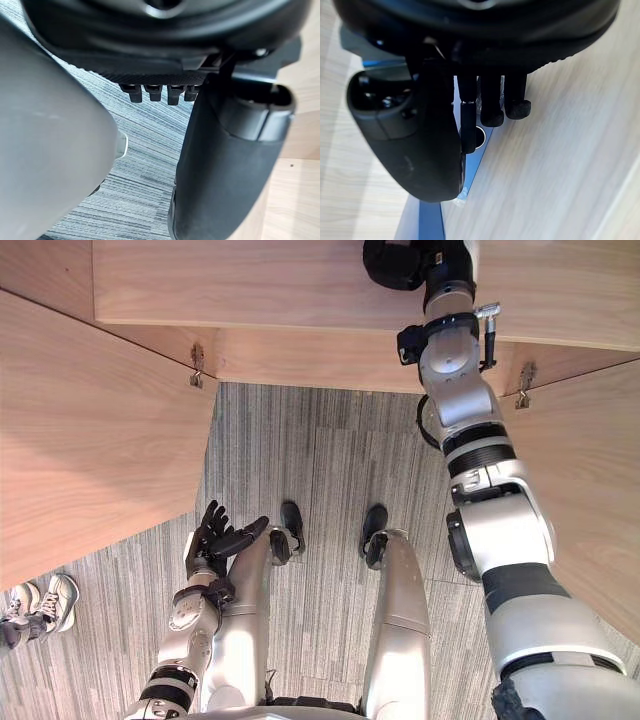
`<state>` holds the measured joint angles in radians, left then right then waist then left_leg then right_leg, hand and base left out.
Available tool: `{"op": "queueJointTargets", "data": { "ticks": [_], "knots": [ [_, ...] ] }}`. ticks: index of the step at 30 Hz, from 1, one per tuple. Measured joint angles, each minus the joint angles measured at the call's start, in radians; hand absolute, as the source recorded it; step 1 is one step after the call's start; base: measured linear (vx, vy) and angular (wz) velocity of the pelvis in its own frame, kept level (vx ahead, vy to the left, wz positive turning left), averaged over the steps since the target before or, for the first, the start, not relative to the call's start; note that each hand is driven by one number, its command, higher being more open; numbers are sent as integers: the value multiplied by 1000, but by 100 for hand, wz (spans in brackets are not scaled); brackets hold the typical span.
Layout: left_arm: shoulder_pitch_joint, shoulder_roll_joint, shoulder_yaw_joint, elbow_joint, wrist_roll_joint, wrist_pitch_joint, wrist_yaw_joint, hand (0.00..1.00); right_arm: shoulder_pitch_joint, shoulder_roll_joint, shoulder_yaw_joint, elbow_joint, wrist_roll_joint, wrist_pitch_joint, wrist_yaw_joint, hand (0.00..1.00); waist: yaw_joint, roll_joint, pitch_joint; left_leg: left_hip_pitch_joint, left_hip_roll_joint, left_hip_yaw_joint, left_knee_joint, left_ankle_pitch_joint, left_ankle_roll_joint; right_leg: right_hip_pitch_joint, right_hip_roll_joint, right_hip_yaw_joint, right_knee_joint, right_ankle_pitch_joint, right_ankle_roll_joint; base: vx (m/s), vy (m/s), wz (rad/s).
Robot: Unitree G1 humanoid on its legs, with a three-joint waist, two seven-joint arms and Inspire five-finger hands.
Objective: Walk over to the cabinet, pick up the folder, carry it to the office cabinet, place the folder inside the office cabinet, then close the office cabinet door
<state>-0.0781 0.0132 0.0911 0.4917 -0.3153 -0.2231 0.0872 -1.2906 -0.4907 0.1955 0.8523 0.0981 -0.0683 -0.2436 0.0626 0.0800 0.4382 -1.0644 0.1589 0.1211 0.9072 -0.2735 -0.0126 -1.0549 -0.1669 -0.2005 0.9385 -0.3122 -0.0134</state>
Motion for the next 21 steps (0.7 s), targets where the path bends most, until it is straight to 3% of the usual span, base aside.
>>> {"op": "queueJointTargets", "data": {
  "ticks": [2,6,7,11,12,13,16,19,20,21],
  "knots": [
    [0,-1,0,-6,0,0,0,100,10,-23,-8,-13,9,10,-4,0,3,-1,0,-5,0,0,1,3,2,-3,0,-1,-3,7,2,-115,14,2],
    [-2,4,1,-2,0,8,2,100,295,-38,-112,-377,86,23,-68,0,-3,-8,5,16,6,4,0,4,3,26,5,-4,-22,15,6,-35,20,-4],
    [-13,3,5,32,4,15,5,100,482,-25,-139,-560,96,18,-77,0,-10,-11,6,61,12,14,-13,-1,6,74,9,-9,-47,15,7,28,9,-5],
    [-3,4,20,114,42,47,21,100,923,114,-130,-818,85,-33,-45,0,-48,-31,-1,280,24,37,-94,-18,-1,291,30,-13,-143,18,13,55,-5,-14],
    [16,7,19,116,53,46,21,100,1042,158,-101,-856,70,-62,-21,0,-60,-53,-12,353,25,55,-131,-18,-1,351,38,-2,-177,22,19,55,2,-41],
    [29,12,17,132,74,43,18,100,1146,193,-71,-867,60,-90,20,0,-62,-80,-35,418,29,82,-175,-17,-1,397,50,19,-217,33,22,57,5,-44],
    [31,32,-14,208,85,43,13,100,1309,250,-28,-838,33,-123,87,0,-88,-96,-72,531,33,106,-271,4,-5,505,80,31,-337,75,27,91,25,-34],
    [35,54,-51,307,112,50,-6,100,1398,324,-40,-646,-26,-130,137,0,-116,-108,-113,664,18,153,-421,52,-4,625,105,64,-512,153,39,146,54,-39],
    [45,53,-52,324,120,58,-7,100,1403,346,-58,-530,-37,-128,147,100,-125,-108,-126,724,8,181,-485,70,-2,675,111,83,-576,183,45,192,91,-46],
    [61,53,-50,341,121,59,-7,100,1406,370,-84,-414,-45,-125,159,100,-133,-102,-147,782,-3,207,-544,86,0,724,115,103,-639,210,54,160,84,-49]
  ]
}}
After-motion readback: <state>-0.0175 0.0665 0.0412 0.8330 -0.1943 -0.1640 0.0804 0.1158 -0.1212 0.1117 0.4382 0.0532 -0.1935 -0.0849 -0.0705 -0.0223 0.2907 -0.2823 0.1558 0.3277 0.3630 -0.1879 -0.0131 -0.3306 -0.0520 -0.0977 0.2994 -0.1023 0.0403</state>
